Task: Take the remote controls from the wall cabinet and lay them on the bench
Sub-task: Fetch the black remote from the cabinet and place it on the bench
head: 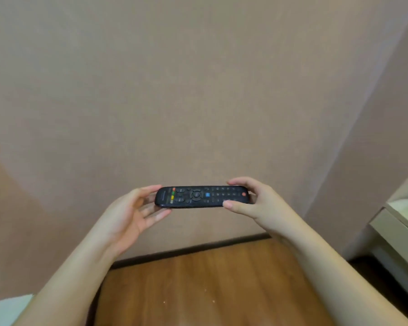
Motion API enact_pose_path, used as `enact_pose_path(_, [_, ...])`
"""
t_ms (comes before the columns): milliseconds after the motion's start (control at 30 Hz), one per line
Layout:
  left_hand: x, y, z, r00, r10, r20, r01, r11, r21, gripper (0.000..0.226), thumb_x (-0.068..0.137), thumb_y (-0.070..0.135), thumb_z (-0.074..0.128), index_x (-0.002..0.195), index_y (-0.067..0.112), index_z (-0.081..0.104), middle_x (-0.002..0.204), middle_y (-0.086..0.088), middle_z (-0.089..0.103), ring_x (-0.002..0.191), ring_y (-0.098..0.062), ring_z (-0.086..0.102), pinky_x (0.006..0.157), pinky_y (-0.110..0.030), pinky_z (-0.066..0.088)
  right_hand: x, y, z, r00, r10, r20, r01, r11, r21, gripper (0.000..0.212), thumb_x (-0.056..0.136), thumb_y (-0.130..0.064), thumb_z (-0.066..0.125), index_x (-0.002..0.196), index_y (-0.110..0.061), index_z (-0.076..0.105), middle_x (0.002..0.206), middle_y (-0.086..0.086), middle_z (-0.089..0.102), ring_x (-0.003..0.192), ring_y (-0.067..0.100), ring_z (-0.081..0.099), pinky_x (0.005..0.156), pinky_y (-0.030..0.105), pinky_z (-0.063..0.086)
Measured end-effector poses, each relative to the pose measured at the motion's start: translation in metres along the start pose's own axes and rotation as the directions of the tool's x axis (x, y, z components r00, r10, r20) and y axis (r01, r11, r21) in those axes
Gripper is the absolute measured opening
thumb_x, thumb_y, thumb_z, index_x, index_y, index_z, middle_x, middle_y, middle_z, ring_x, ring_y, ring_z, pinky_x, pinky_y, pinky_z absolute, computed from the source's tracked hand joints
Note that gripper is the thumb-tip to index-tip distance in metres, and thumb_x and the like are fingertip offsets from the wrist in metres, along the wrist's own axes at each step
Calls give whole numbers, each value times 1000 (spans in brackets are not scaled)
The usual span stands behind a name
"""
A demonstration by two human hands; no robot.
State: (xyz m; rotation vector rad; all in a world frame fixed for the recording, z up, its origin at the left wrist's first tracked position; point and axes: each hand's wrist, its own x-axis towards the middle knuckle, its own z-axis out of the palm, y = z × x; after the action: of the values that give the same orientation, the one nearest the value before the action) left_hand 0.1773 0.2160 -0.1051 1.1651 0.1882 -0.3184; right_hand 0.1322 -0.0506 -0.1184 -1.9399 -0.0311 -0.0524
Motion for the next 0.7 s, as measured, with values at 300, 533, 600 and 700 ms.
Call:
enact_pose_path(300, [60,-33,63,962,-153,226,123,982,142,30,95,6,42,116,-5,60,107,-20,59,97,-31,64,77,-40,60,-50,49,-46,949,263,-176,-189,918,349,55,74,-24,79,125,-27,58,124,-5,65,119,13,58,111,43,36])
enact_pose_path(533, [99,-59,106,861,-306,406,213,943,257,28,95,7,43,115,-4,60,100,-15,63,94,-30,64,77,-40,59,-86,62,-51,828,466,-311,-176,745,644,32,91,-14,60,124,-13,60,120,9,68,111,21,65,101,38,48])
enact_pose_path(600, [106,-70,122,818,-352,456,231,925,300,29,95,8,44,116,-5,59,102,-16,63,96,-31,64,77,-40,59,-98,67,-55,761,532,-372,-144,697,703,26,97,-12,51,120,-10,62,117,12,69,108,23,66,97,37,51])
enact_pose_path(700, [109,-91,150,760,-399,513,249,908,338,29,94,8,45,116,-5,59,104,-17,63,99,-32,64,73,-39,61,-123,71,-64,687,588,-427,-113,667,736,27,99,-10,46,120,-9,63,116,13,69,106,24,67,89,32,56])
